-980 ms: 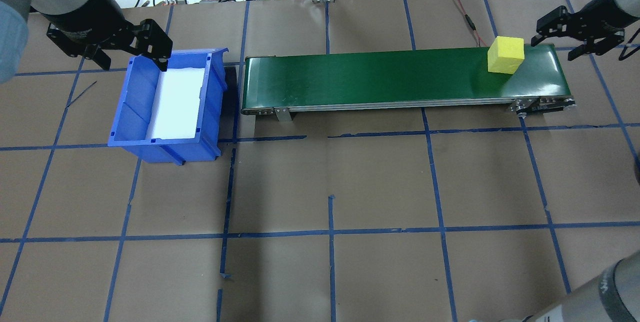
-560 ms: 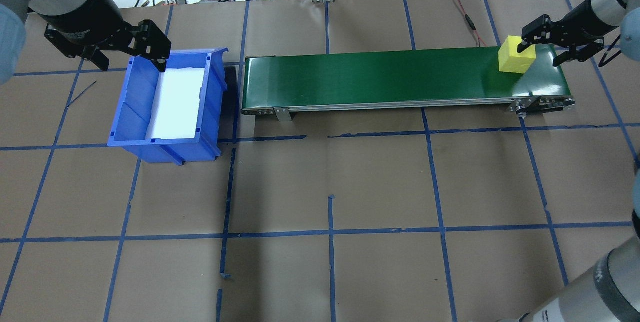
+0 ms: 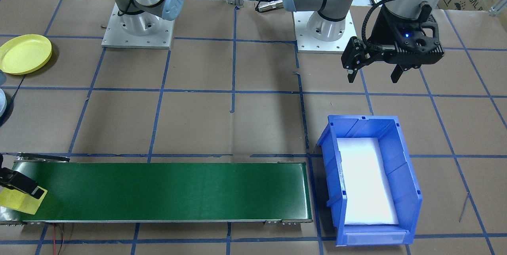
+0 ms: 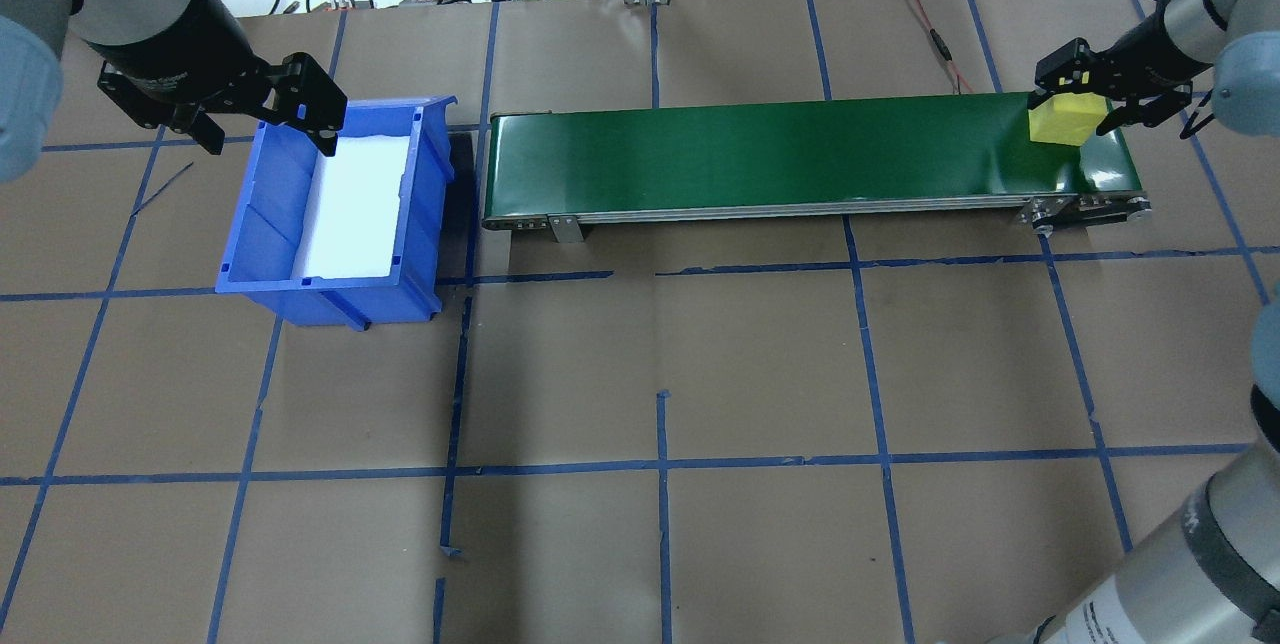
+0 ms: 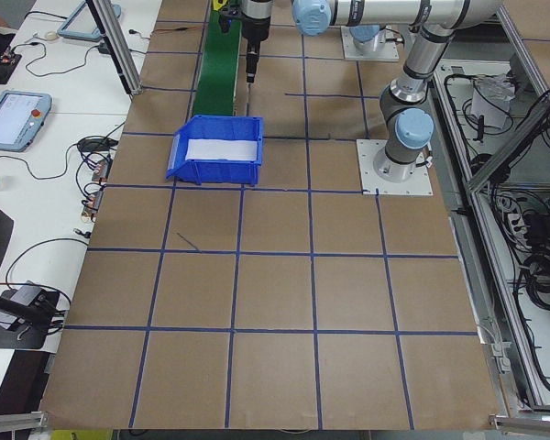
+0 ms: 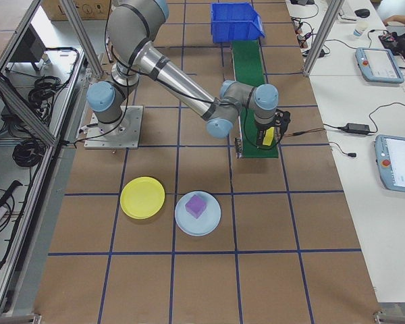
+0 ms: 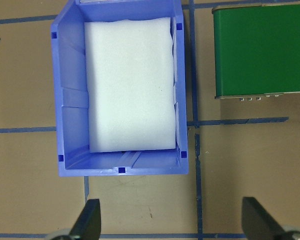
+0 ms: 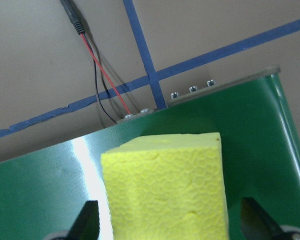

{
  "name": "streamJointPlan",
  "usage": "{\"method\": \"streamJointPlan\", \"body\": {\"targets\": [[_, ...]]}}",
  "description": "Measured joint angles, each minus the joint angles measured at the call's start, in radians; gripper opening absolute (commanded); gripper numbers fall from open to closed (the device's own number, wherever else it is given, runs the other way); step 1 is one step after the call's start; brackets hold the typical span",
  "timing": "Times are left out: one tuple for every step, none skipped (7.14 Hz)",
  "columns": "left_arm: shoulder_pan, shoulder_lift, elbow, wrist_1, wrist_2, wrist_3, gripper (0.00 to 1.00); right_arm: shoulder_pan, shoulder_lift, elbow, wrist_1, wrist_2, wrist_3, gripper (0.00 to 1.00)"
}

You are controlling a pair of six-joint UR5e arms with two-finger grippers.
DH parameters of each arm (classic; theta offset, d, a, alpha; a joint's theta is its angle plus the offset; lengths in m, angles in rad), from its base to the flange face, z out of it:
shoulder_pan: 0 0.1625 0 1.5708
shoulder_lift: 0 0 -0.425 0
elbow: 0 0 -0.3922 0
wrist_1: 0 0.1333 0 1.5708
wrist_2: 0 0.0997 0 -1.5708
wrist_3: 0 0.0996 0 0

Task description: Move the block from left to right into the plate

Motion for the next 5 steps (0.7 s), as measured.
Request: {"method": "streamJointPlan", "body": {"targets": [[0.000, 0.000, 0.000, 0.000, -0.001, 0.000, 1.00, -0.001, 0.002, 0.003, -0.014, -0.028, -0.002, 0.18], [0.000, 0.000, -0.001, 0.000, -0.002, 0.000, 1.00, -0.004, -0.007, 0.009, -0.019, -0.085, -0.014, 0.18], [0.000, 0.000, -0.001, 0.000, -0.004, 0.000, 1.00, -0.025, -0.034, 0.021, -0.016, -0.154, -0.073, 0.19], [0.000, 0.000, -0.001, 0.000, -0.004, 0.000, 1.00, -0.077, -0.077, 0.047, 0.000, -0.218, -0.157, 0.18], [0.000, 0.001, -0.001, 0.000, -0.005, 0.000, 1.00, -0.157, -0.128, 0.088, 0.029, -0.247, -0.216, 0.19]]}}
